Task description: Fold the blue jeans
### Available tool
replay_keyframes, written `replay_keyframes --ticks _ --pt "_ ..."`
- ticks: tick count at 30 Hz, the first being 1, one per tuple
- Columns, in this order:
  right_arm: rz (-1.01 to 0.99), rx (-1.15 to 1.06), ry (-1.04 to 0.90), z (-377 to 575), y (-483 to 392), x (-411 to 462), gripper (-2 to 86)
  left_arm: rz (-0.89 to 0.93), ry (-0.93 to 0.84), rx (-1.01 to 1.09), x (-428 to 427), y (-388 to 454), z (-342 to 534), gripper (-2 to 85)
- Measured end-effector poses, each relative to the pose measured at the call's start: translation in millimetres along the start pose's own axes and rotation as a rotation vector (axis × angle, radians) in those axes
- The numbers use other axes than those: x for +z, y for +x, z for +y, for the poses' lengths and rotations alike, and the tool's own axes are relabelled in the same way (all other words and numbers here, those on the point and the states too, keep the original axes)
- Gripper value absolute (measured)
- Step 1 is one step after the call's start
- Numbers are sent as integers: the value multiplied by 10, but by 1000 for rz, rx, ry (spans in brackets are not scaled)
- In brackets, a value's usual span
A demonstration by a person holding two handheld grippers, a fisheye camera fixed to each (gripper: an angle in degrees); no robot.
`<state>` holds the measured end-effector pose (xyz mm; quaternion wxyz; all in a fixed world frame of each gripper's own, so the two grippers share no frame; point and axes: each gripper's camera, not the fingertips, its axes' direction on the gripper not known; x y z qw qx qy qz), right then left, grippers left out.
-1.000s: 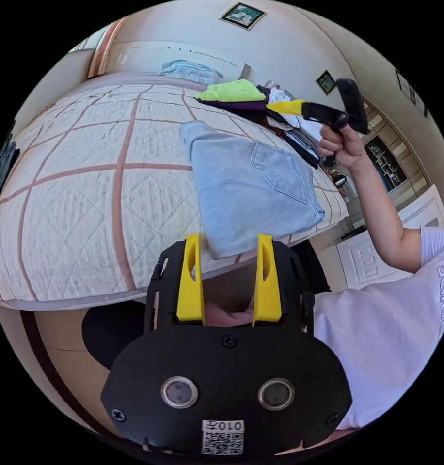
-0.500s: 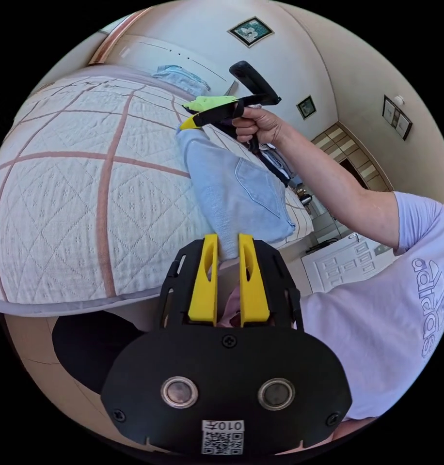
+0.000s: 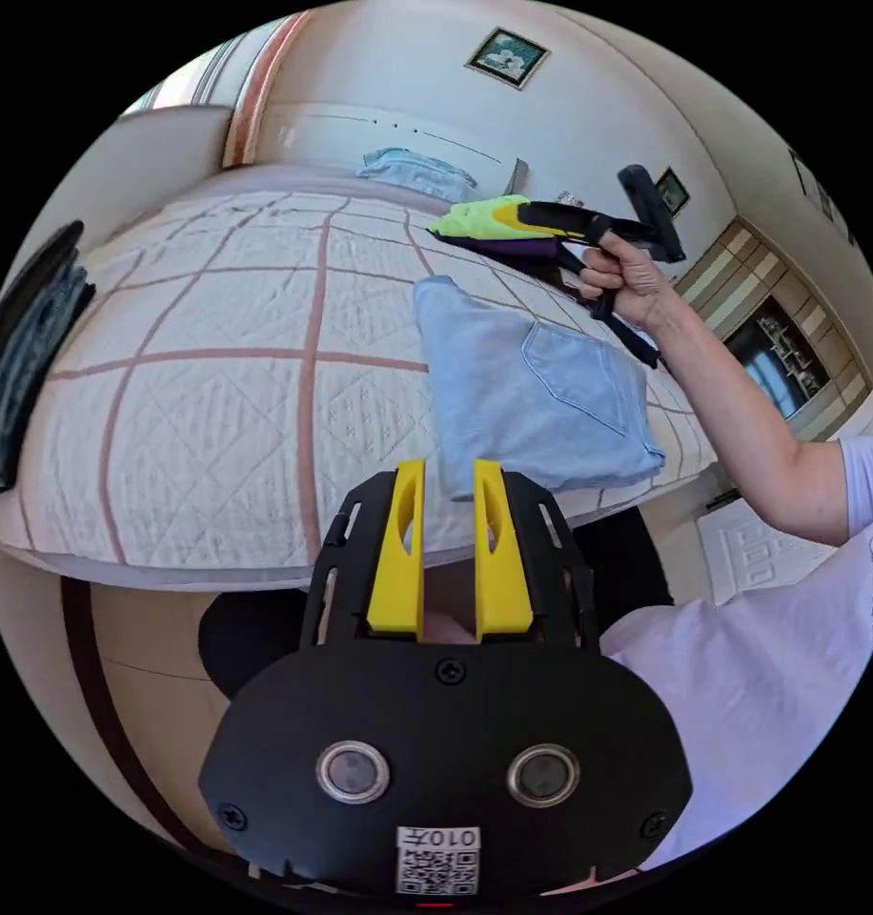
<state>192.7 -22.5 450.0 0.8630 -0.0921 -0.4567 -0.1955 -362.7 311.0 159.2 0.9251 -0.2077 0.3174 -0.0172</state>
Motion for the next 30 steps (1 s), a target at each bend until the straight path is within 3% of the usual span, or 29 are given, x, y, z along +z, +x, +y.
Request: replay_keyframes --ticks 2,6,14,23,26,30 --pt "75 45 9 429 -7 -379 85 -73 10 158 -71 446 72 81" --pt "18 273 -66 1586 68 -839 112 -110 14 463 83 1321 61 95" --pt "-129 522 -204 3126 -121 -772 131 -210 -23 1054 1016 3134 435 141" --pt "-409 646 -153 3517 215 -661 114 -297 80 1099 1474 3825 885 149" --pt "-499 675 -47 3573 304 -846 77 -291 72 1080 1608 3952 988 148" --pt "-485 587 -1 3343 241 -1089 62 -333 125 1044 1685 4118 1094 145"
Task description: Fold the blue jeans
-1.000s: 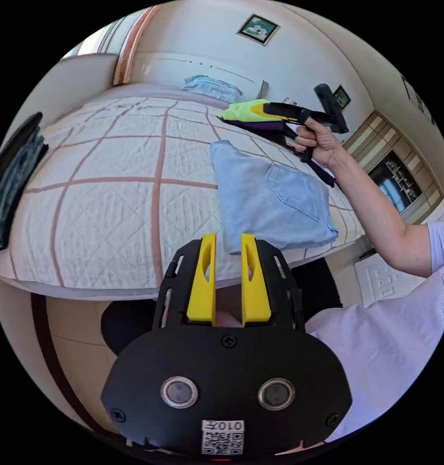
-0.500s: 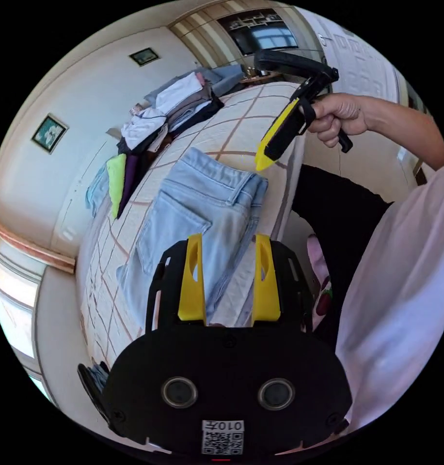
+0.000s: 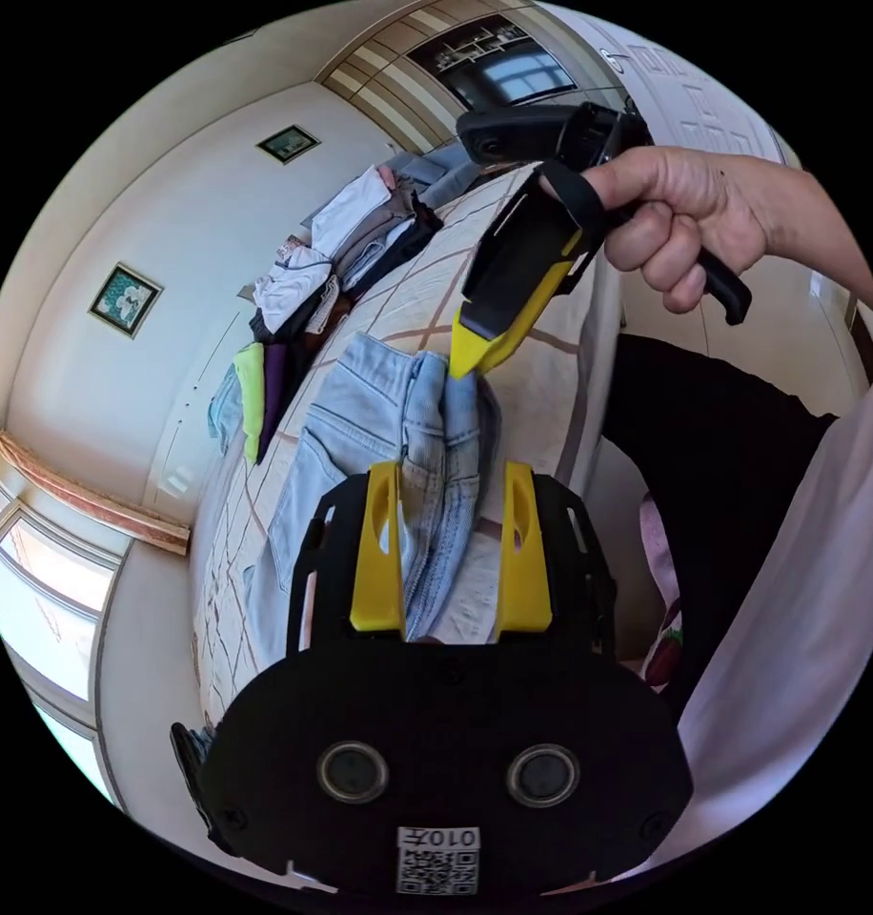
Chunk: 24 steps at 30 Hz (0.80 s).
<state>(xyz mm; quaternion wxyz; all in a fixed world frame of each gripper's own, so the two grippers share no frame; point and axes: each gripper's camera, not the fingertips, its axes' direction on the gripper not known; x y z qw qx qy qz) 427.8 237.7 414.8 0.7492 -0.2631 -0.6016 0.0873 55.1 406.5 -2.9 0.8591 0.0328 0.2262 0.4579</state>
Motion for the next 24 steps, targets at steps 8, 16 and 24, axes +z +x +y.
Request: replay_keyframes --ticks 8,16,24 --pt "29 -62 4 -141 -84 -230 67 -72 13 -182 71 64 -190 111" --pt "232 62 24 524 283 -325 94 43 35 -200 163 161 -196 86" --pt "320 16 18 285 273 -204 45 170 34 -136 174 217 -238 110"
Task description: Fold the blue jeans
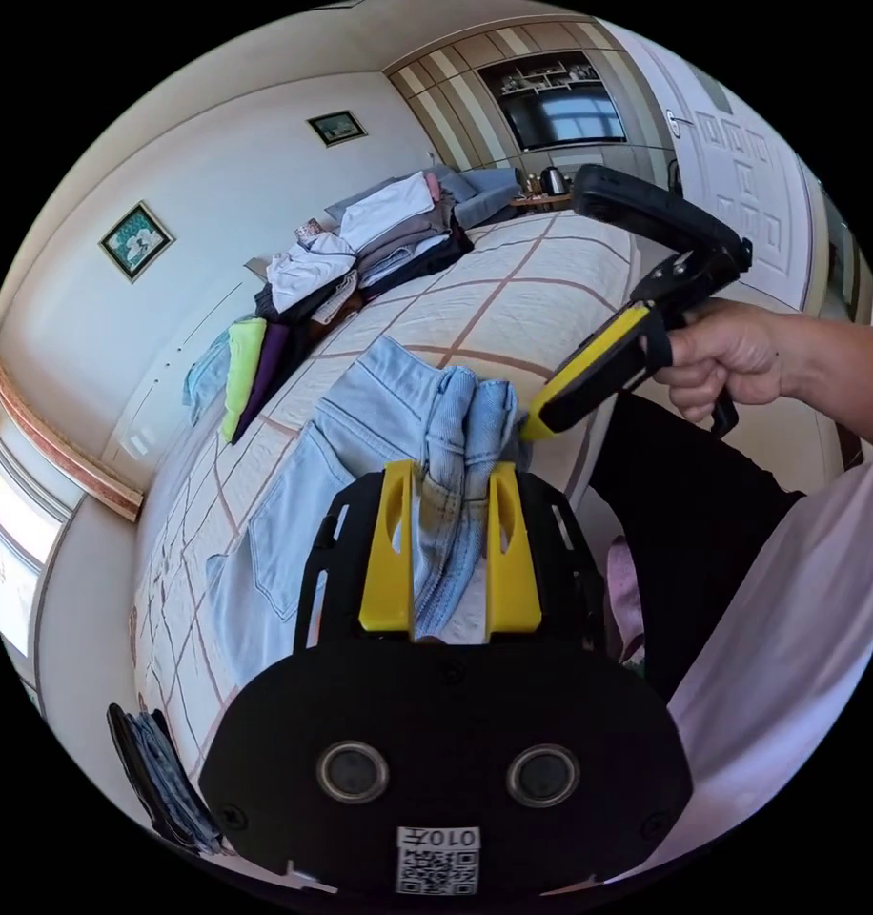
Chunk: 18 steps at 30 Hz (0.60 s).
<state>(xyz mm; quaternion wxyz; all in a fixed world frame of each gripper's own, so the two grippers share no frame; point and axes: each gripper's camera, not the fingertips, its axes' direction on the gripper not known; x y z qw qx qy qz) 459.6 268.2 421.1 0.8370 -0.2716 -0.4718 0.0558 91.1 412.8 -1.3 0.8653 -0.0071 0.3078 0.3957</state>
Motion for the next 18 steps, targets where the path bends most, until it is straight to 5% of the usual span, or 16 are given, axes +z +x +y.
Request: replay_keyframes --ticks 6,12,18 --pt "-142 30 7 -222 10 -349 39 -84 42 12 -102 189 23 140" --pt "-138 -26 13 -453 24 -547 45 -361 36 -91 -36 165 -141 131" --pt "-361 198 50 -249 681 -694 132 -271 47 -121 -50 -80 -176 105"
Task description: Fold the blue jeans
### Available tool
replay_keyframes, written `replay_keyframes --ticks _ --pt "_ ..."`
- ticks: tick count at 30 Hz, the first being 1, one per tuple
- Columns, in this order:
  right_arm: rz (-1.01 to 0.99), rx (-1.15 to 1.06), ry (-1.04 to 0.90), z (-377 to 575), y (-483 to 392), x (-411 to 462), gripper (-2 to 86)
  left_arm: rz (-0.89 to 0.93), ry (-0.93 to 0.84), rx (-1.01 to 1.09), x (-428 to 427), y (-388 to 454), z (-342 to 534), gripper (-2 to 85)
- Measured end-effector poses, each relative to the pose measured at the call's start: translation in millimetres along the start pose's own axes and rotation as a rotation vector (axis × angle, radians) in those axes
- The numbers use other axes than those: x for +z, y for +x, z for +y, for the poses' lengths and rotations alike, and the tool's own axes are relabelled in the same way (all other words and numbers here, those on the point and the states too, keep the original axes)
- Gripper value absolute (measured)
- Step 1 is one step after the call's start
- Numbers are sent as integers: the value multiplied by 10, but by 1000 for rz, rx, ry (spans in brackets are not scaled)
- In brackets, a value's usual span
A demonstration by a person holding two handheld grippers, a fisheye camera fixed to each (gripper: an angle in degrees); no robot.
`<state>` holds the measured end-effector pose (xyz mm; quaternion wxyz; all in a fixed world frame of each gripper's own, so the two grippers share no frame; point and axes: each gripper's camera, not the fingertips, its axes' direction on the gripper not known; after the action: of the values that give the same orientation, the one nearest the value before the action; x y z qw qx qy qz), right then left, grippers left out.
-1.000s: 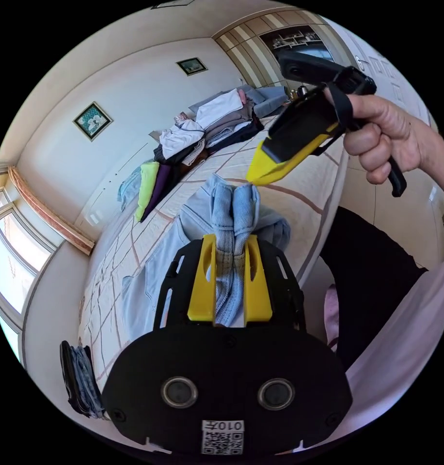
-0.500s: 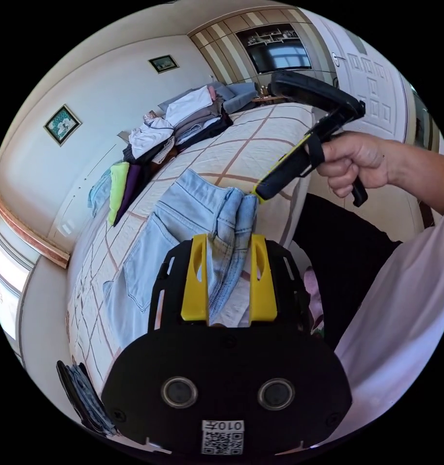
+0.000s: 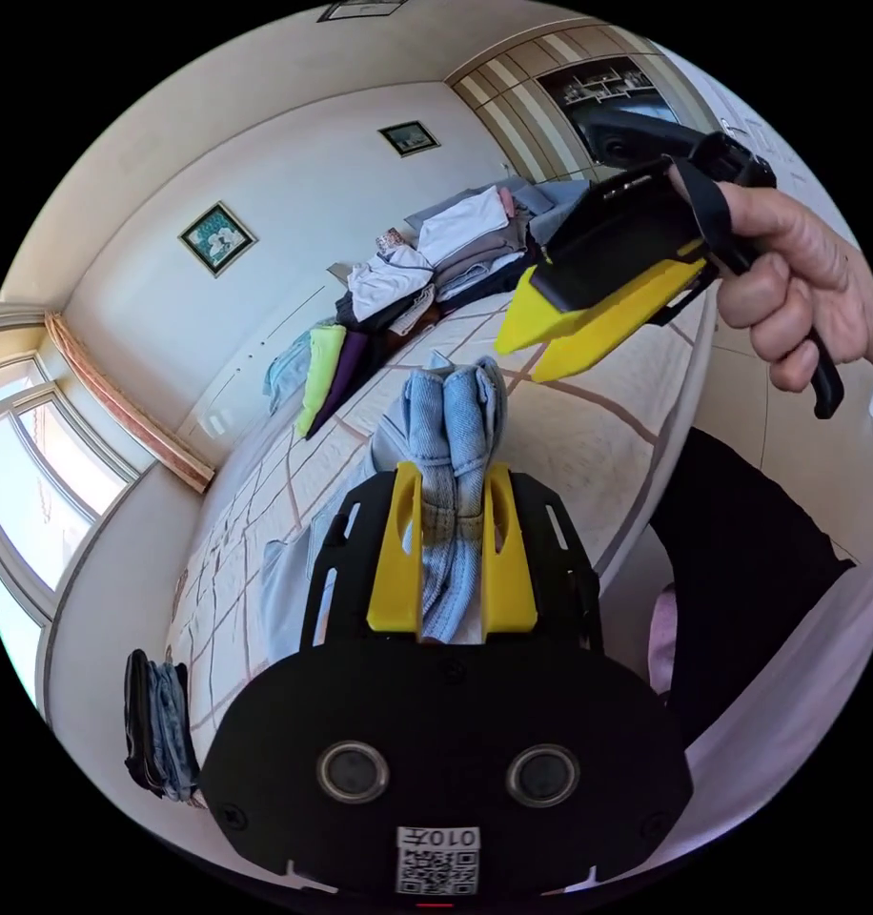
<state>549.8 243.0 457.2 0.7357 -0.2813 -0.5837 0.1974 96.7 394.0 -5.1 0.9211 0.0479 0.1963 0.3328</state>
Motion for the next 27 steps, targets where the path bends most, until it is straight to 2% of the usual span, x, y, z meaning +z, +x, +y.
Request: replay_keyframes --ticks 3,7,9,15,19,24,27 --pt "-187 146 36 -39 290 15 162 -30 -1 36 27 13 -1 99" --pt "-192 199 23 -288 362 165 175 -63 -5 71 59 -85 -37 93" --pt "-267 227 8 -509 426 216 179 -68 -4 95 68 -159 -43 91" --pt "-144 221 -103 -914 416 282 160 -59 -19 108 129 -536 -96 88" --pt "-78 199 -173 -959 450 259 132 54 -33 68 165 -966 -60 90" --pt "-164 188 -134 -1061 558 170 107 231 -10 -78 -92 -1784 222 104" --pt "-157 121 -113 -1177 516 80 98 280 -106 -335 -258 -2626 647 113"
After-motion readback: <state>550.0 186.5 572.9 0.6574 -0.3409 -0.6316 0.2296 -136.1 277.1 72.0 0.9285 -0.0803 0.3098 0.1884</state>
